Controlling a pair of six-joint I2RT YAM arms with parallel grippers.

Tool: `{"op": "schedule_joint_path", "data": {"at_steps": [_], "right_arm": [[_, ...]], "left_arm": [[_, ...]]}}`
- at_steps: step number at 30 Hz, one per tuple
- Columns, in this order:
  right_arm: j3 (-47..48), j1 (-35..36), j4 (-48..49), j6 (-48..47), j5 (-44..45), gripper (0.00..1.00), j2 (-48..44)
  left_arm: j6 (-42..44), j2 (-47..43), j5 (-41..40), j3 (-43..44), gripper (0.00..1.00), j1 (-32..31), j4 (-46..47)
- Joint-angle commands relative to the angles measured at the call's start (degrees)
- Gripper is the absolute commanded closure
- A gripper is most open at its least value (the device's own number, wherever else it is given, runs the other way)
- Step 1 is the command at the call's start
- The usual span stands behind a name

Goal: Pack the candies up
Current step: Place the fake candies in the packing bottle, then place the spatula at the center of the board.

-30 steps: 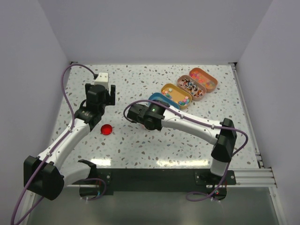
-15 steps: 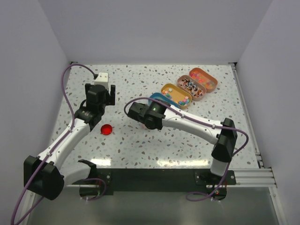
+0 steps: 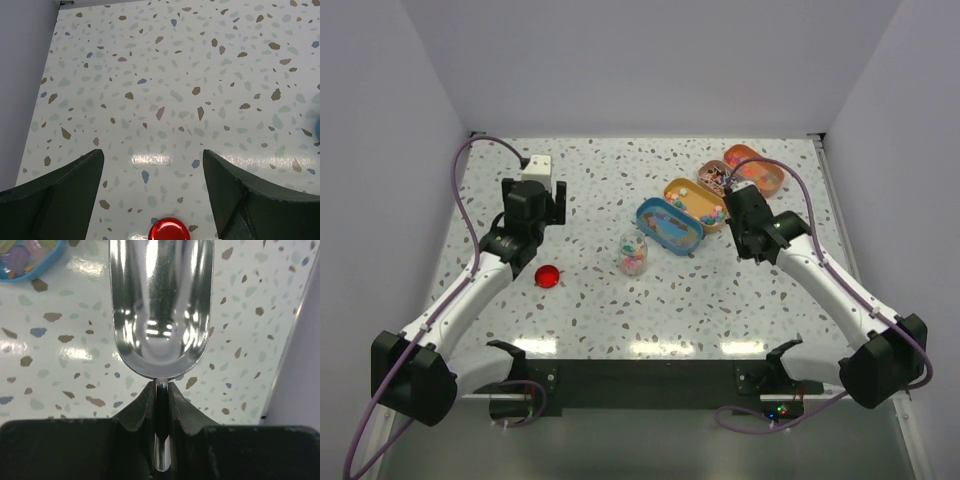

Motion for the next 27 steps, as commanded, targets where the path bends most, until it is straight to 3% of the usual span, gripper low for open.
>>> {"op": "schedule_joint_path", "data": {"at_steps": [1,6,16,19,21,27], "right_arm": [[-9.11,-8.30,14.61,8.58,-8.15,1.00,-1.87],[-16.70,-19.99,24.12,11.31,-13.87,1.00,-1.43],[-22.50,-27.57,33.71,16.23,-17.57,1.00,9.55],[-23.12,-28.54,33.98,16.76,-18.97,0.90,11.22],[-23.21,-28.63,34.33,15.80,-19.68,0.76,11.05],[-23.03,-28.71,31.78,15.09,-19.95,0.52,8.78]], "left_arm": [[0.12,0.18,-0.74,-0.36,0.15,0.39,3.06],[-0.15,-0.17,-0.30,-0.36,0.15,0.39,2.97],[-0.15,0.00,-0.21,-0.54,0.15,0.39,3.14],[-0.15,0.62,-0.21,-0.63,0.15,0.39,3.32],[-0.15,1.14,-0.04,-0.54,0.15,0.39,3.23],[-0.59,2.55,0.66,-0.36,0.15,0.39,3.06]]}}
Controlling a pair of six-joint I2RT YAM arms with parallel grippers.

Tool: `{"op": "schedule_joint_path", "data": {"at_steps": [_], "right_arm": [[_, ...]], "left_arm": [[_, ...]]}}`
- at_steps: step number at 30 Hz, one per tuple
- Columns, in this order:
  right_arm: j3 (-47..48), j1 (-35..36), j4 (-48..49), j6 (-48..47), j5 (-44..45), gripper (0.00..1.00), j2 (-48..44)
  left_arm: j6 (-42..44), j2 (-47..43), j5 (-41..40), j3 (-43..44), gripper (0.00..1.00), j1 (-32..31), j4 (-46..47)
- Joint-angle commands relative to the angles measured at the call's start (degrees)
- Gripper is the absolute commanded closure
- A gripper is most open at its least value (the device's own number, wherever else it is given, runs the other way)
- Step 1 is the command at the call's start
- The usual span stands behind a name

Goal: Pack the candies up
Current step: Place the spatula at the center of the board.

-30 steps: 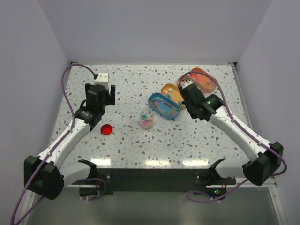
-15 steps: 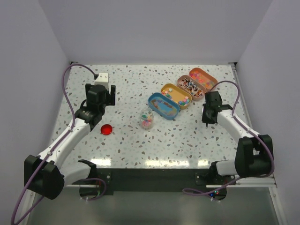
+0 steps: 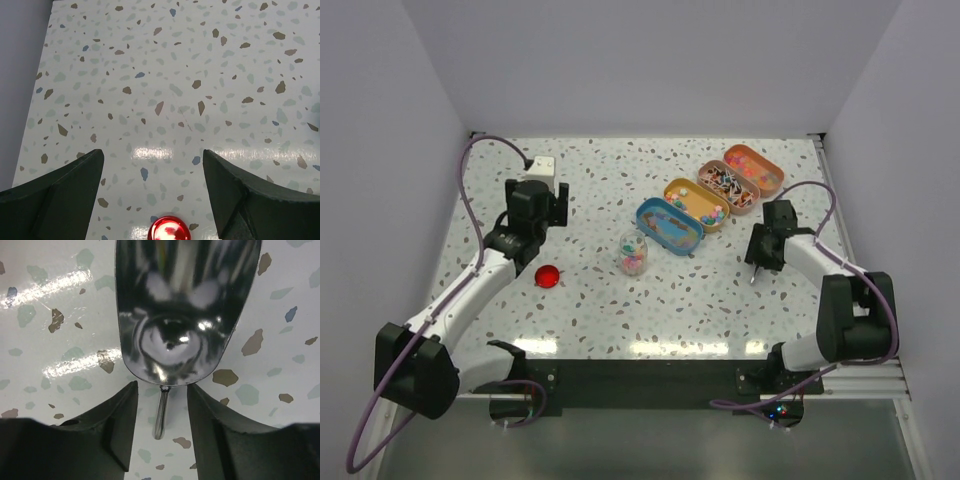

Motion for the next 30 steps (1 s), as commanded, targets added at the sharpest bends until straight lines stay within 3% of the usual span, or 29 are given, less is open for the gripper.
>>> {"op": "schedule_joint_path", "data": {"at_steps": [1,8,15,22,30], "right_arm": [[-0.32,-0.10,0.00,0.43,-0.56,0.51,-3.10],[0.91,-0.02,-4.40,-3.62,-4.15,0.40,-17.24],[-3.13,2.62,1.66,-2.83,-13.99,0.29,-28.06],[-4.98,11.92,7.02,-5.81,-13.40,0.16,-31.40],[-7.70,17.56,7.99,-5.73,-8.39,0.01,-34.92]], "left_arm": [[-0.69,0.96,0.64,-0.17,0.15,0.37,3.03],[-3.77,4.21,4.33,0.54,0.15,0.37,1.55],[-12.11,10.53,8.81,1.95,0.18,0.37,-7.94],[-21.51,8.17,8.65,-4.11,0.26,0.28,-12.60],[-25.48,6.93,7.41,-9.30,0.45,-0.07,-13.76]]}}
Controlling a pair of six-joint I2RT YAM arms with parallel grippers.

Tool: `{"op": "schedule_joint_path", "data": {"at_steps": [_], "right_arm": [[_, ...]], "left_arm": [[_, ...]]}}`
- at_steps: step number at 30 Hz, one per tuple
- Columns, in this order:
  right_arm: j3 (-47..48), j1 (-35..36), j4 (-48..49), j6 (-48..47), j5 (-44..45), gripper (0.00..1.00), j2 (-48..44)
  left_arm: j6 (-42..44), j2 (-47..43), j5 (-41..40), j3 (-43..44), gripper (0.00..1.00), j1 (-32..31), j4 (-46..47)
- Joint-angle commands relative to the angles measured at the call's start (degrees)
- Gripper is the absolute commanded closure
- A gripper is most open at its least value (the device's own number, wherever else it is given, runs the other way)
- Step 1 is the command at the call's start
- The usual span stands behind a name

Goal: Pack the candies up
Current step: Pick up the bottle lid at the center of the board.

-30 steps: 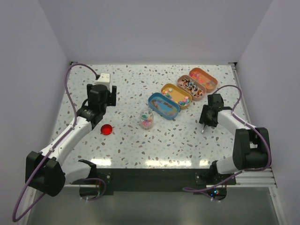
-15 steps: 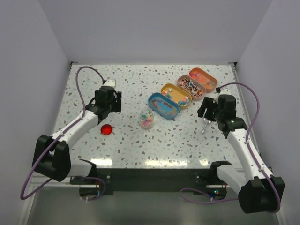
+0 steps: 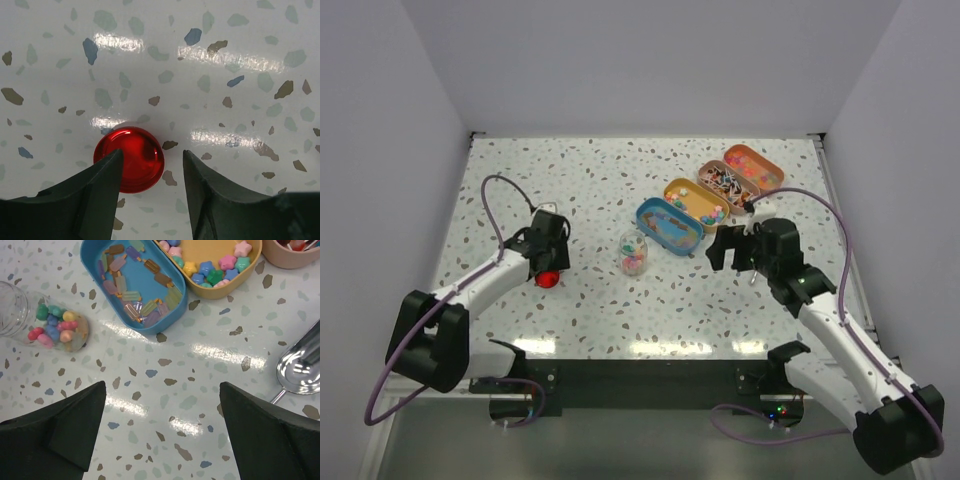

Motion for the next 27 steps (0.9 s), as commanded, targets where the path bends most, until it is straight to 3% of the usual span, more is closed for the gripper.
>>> {"op": "schedule_joint_path", "data": {"at_steps": [1,16,22,24,27], "right_arm": [[-1.02,2.00,3.03,-0.46,3.07,0.01,-1.66],[-2.86,5.87,4.00,-1.16,6.76,0.01,-4.12],[-2.87,5.87,4.18,-1.86,6.50,0.01,-4.38],[-2.60,5.78,4.35,-1.95,5.62,0.01,-4.38],[-2.43,5.78,5.14,-2.65,3.52,0.01,-4.21]], "left_arm": [[-3.69,-1.04,-1.00,-1.20,0.46,-0.14,0.23],[-5.27,6.87,-2.76,0.30,0.75,-2.33,2.08],[-5.36,6.61,-2.76,0.03,0.89,-2.69,2.08],[-5.36,6.34,-2.50,-0.32,0.99,-2.69,2.26],[-5.19,4.15,-1.71,-0.23,1.00,-2.78,2.61]]}}
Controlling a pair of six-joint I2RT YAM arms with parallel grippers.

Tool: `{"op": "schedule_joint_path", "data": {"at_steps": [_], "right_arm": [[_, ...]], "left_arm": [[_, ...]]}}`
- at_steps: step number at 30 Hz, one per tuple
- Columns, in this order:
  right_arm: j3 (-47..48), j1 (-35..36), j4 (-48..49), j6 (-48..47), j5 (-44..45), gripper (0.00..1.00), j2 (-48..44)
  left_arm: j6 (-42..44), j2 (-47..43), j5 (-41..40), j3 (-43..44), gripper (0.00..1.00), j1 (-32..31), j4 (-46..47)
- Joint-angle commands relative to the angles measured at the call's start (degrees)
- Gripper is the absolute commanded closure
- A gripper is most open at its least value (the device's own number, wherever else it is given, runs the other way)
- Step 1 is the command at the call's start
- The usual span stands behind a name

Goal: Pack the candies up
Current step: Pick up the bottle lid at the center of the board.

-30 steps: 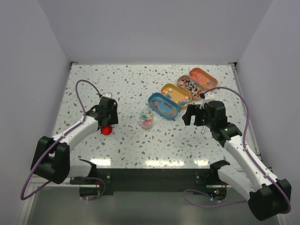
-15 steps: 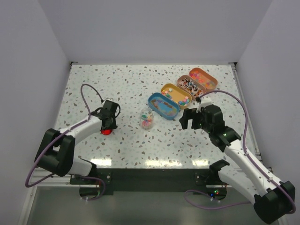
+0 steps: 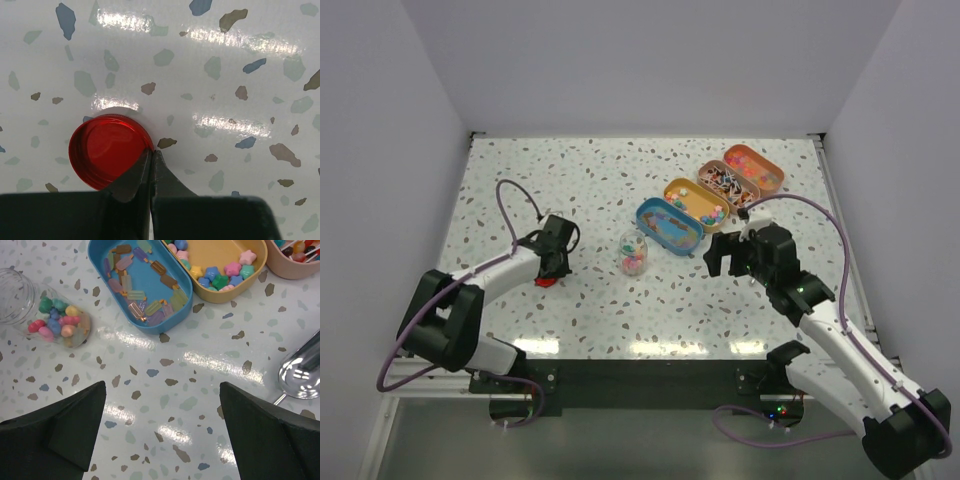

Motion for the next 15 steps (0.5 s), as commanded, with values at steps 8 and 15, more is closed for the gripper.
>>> {"op": "schedule_joint_path", "data": {"at_steps": [8,15], "right_arm": [[6.05,0.25,8.30,-3.15,-14.37,0.01,3.59],[9.22,0.17,32.51,7.64,-34.77,0.01,11.05]], "left_arm": [[1.49,-11.82,9.57,9.87,1.00,-0.35,2.87],[-1.39,-16.05,21.43,18.50,1.00,-0.35,8.58]]}}
